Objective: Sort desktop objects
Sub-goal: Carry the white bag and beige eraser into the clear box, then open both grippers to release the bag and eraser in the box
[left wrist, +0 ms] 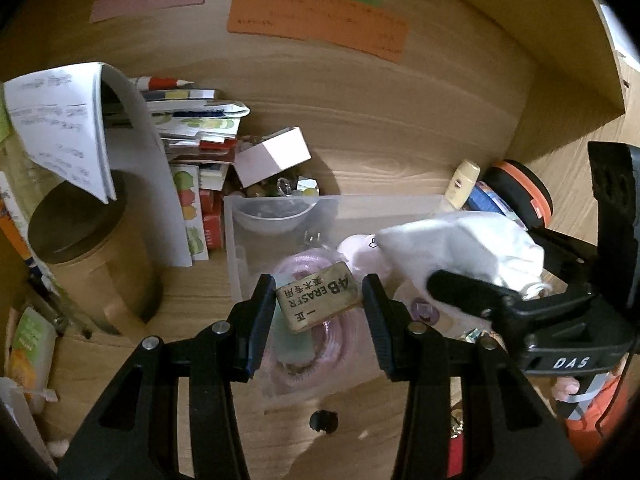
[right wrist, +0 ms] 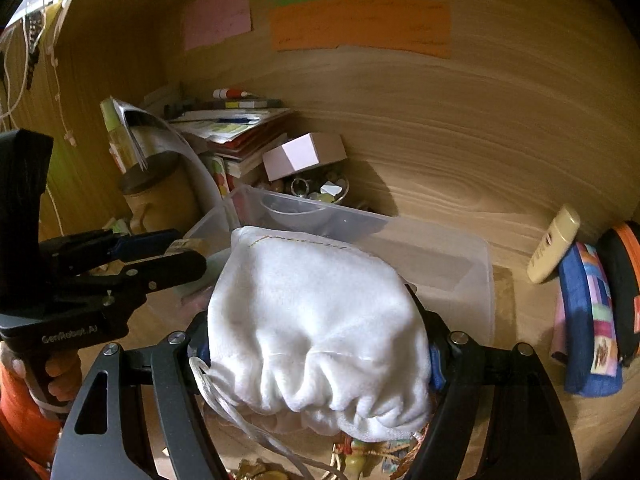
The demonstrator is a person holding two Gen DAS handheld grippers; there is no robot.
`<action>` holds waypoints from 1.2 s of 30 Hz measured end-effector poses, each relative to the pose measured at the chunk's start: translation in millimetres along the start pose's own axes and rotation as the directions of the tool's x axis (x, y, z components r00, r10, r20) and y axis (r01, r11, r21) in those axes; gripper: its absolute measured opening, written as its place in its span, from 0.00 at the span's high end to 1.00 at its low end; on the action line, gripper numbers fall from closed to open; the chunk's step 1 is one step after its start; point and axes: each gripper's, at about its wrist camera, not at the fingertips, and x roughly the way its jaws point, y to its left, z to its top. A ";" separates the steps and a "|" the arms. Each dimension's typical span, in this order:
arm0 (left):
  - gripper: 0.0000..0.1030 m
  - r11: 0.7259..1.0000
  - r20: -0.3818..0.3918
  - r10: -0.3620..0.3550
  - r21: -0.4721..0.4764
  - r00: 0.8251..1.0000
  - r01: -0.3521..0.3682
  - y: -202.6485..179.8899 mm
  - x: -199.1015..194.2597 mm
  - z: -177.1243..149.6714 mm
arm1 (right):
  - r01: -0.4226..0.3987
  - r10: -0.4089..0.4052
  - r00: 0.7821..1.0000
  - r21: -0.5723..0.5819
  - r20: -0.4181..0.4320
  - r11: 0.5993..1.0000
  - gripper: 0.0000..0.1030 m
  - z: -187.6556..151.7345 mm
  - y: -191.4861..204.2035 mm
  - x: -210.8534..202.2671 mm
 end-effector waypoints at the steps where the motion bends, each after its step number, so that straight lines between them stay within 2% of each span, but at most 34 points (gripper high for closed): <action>1: 0.57 1.000 -0.002 0.001 0.005 1.000 -0.001 -0.4 1.9 -0.2 | 0.001 -0.001 1.000 -0.005 -0.004 1.000 0.29 0.7 1.0 3.4; 8: 0.57 1.000 -0.036 -0.008 0.013 0.999 0.009 2.7 16.0 -5.5 | 0.019 -0.020 0.998 -0.030 -0.055 0.999 0.29 -0.6 3.5 28.7; 12: 0.57 0.999 -0.032 -0.038 -0.005 0.999 0.038 6.5 16.0 -6.0 | 0.035 -0.037 0.998 -0.029 -0.043 0.999 0.29 -2.0 3.2 34.4; 18: 0.57 1.000 -0.027 -0.019 0.011 0.999 0.019 2.3 15.0 -7.2 | 0.087 -0.091 0.995 -0.085 -0.045 0.993 0.27 -5.0 12.0 41.7; 24: 0.57 1.000 -0.004 -0.002 0.013 1.000 0.002 1.6 10.6 -6.4 | 0.098 -0.103 0.993 -0.088 -0.054 0.991 0.26 -4.0 11.7 41.1; 32: 0.52 1.000 0.028 -0.022 -0.012 0.999 0.022 6.0 2.7 -3.1 | 0.091 -0.093 0.995 -0.070 -0.029 0.993 0.22 1.1 8.1 24.8; 36: 0.45 1.000 0.031 -0.007 -0.001 0.999 0.007 2.1 0.4 -3.0 | 0.099 -0.101 0.995 -0.071 -0.023 0.993 0.20 0.5 8.6 15.7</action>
